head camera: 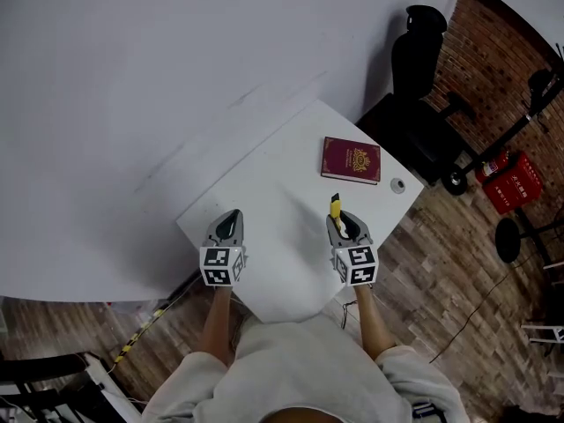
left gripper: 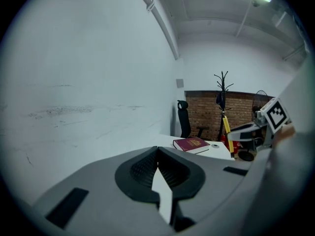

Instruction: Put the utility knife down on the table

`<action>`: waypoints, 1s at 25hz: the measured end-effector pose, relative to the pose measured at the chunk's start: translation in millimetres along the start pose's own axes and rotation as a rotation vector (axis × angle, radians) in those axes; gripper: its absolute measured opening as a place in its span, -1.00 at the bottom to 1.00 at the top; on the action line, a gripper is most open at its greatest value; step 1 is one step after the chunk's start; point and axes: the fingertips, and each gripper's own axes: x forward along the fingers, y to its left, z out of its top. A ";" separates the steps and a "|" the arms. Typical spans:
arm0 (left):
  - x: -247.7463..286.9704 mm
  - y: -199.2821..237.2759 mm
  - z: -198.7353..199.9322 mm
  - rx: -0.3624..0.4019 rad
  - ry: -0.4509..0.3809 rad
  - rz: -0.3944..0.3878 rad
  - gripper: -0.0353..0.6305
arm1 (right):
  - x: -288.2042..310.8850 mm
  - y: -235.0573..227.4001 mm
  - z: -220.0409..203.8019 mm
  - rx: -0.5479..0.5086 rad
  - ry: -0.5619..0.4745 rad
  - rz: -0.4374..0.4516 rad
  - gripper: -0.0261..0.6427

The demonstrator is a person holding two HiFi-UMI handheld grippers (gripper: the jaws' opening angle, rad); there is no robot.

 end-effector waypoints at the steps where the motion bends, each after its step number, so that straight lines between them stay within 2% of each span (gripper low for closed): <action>1: 2.0 -0.1 -0.3 0.001 0.002 0.000 -0.87 | 1.9 -0.9 -0.8 0.002 0.001 0.002 -0.60; 12: 11.7 3.2 0.3 0.013 0.009 -0.019 -0.87 | 10.3 -6.5 -3.9 0.021 0.010 -0.019 -0.60; 25: 32.5 22.6 -9.3 -0.005 0.015 -0.061 -0.87 | 23.2 7.5 -13.6 0.030 0.054 -0.048 -0.60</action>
